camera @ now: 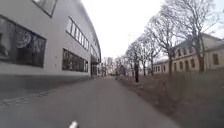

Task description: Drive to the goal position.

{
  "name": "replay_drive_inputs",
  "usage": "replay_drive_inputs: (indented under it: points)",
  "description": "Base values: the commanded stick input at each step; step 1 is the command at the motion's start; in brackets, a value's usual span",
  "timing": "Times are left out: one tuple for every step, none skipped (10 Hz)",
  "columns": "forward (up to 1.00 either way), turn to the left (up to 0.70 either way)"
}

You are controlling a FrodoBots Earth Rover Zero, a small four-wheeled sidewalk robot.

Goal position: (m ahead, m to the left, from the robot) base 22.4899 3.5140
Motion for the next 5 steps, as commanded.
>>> replay_drive_inputs:
  points:
    - [1.00, 0.00]
    - [1.00, 0.00]
    - [1.00, 0.00]
    - [1.00, 0.00]
    - [1.00, 0.00]
